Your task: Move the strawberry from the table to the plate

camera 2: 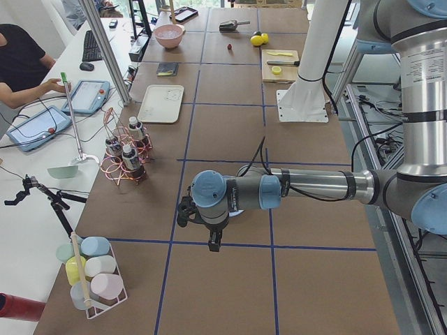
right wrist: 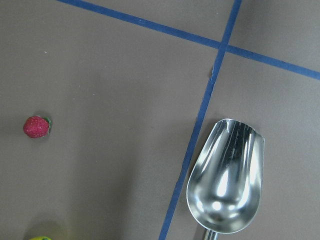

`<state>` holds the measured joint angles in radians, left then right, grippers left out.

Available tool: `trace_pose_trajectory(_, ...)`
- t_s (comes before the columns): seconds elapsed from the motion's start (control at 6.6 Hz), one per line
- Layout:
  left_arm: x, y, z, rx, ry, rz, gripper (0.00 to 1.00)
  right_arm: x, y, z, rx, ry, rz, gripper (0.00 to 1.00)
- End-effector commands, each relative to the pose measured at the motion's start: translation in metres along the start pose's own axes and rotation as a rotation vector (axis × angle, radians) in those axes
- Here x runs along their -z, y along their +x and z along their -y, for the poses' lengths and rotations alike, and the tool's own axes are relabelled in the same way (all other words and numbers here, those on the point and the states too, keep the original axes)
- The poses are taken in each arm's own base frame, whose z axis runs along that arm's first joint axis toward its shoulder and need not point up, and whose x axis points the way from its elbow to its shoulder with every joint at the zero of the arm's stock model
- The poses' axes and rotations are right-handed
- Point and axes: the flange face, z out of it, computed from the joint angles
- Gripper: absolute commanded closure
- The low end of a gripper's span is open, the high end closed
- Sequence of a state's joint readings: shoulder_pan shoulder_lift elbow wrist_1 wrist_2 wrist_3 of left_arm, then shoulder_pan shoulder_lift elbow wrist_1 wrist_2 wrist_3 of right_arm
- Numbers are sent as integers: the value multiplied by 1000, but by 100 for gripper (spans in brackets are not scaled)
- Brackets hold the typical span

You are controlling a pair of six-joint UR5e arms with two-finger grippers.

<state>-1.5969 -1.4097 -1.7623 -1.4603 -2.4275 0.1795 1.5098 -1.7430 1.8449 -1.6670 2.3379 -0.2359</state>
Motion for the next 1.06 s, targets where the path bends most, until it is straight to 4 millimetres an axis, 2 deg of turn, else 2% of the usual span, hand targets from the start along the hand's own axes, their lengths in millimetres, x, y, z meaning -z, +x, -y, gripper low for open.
trace_pose_trajectory(0.0,12,14,5,-43,32,7,0,3,-1,3,-6,8,-4,0)
trace_pose_trajectory(0.15,15,21,7,-64,38,7,0,2,0,3,-12,9,-1,0)
trace_pose_trajectory(0.61,15,22,6,-68,42,3,0,1,0,0,-37,8,6,0)
trace_pose_trajectory(0.76,13,33,11,-100,52,-31,0,0,1,-2,-62,6,6,0)
trace_pose_trajectory(0.91,-3,51,18,-167,40,-46,0,-1,1,-2,-64,4,5,0)
